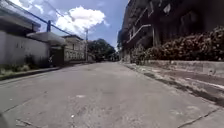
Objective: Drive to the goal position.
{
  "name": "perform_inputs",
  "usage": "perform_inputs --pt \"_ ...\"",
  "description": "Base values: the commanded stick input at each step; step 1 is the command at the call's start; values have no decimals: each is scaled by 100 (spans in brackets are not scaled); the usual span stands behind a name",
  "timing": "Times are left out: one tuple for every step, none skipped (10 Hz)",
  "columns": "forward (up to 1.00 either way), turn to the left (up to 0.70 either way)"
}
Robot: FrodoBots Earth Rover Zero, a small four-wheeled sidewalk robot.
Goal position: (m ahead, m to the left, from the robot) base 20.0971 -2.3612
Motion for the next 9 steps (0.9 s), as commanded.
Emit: perform_inputs --pt "85 0" --pt "85 0" --pt "85 0" --pt "85 0" --pt "85 0" --pt "85 0" --pt "85 0" --pt "85 0" --pt "85 0"
